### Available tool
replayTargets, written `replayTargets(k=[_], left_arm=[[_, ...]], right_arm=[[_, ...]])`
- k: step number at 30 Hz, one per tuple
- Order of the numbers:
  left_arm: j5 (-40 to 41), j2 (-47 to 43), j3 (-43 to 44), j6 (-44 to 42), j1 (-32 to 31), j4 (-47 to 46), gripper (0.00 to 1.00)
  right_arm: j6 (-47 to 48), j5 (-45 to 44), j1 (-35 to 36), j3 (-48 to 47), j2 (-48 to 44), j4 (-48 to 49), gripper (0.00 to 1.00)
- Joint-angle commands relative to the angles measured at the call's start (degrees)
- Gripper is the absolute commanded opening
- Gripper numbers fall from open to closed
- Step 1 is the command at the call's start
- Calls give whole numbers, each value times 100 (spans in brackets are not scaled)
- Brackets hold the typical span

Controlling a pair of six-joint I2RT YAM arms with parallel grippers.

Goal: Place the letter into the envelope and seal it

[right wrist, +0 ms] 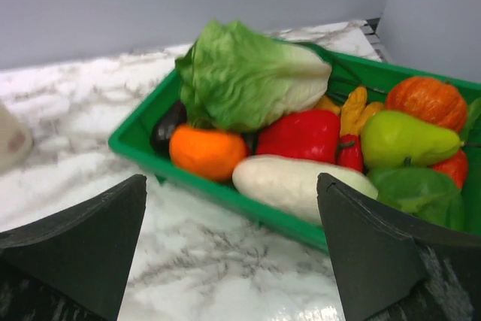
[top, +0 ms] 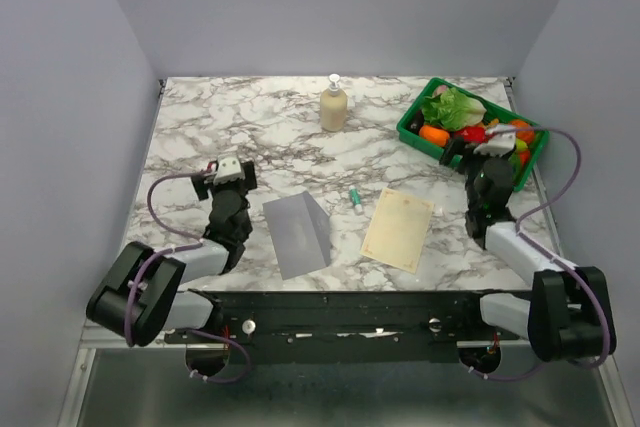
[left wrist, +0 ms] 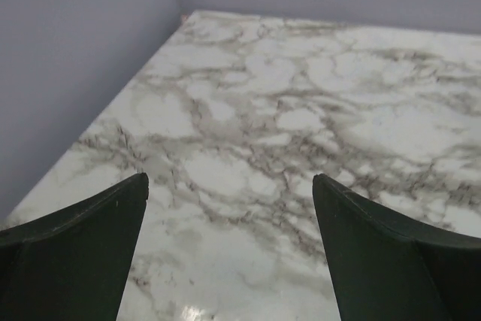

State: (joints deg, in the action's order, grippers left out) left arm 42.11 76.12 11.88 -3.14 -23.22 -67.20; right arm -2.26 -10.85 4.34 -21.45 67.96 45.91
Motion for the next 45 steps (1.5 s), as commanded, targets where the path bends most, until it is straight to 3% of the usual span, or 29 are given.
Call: replayTargets(k=[1, 2, 6, 10, 12, 15, 16, 18, 23, 30, 35, 41, 45], left_arm=[[1159, -888, 1701, 1326, -200, 3637, 99], [1185, -897, 2226, 1455, -200, 4531, 99], [872, -914, 3257, 2132, -200, 6268, 99], [386, -1081, 3689, 2465, -191, 6991, 99], [273, -1264, 3760, 2817, -165, 7316, 99], [-666, -1729, 3620, 2713, -174, 7283, 99], [-1356, -1862, 3567, 2687, -217, 7239, 99], [-1696, -2161, 3418, 2687, -401, 7177, 99], [-1118, -2084, 3514, 2669, -2181, 7669, 99], [-1319, -1356, 2926, 3126, -3590, 6862, 98], [-1512, -731, 3039, 3153, -4102, 6510, 93], [-1766, 78, 3251, 3328, -4401, 6123, 77], [-1986, 569, 3268, 3539, -4532, 5964, 60]], right_arm=[[-1521, -919, 23, -1930, 75, -3682, 100], [-1610, -814, 23, -2107, 233, -4199, 100], [-1882, -313, 6, -2986, 1025, -5477, 100], [-2005, 985, 14, -3058, 1219, -5628, 100], [-2067, 1233, 6, -2874, 1088, -5628, 100], [-2050, 1629, 6, -2646, 825, -5619, 100], [-1989, 1909, 6, -2601, 754, -5619, 100], [-1954, 2148, 14, -2522, 683, -5628, 100], [-2155, 2482, 6, -2548, 753, -6102, 100], [-2437, 2501, 6, -2197, 543, -6103, 100], [-2542, 2176, 6, -1951, 402, -6085, 100], [-2692, 1781, -3, -1880, 604, -6146, 98], [-2648, 1534, -108, -1976, 788, -6339, 97]])
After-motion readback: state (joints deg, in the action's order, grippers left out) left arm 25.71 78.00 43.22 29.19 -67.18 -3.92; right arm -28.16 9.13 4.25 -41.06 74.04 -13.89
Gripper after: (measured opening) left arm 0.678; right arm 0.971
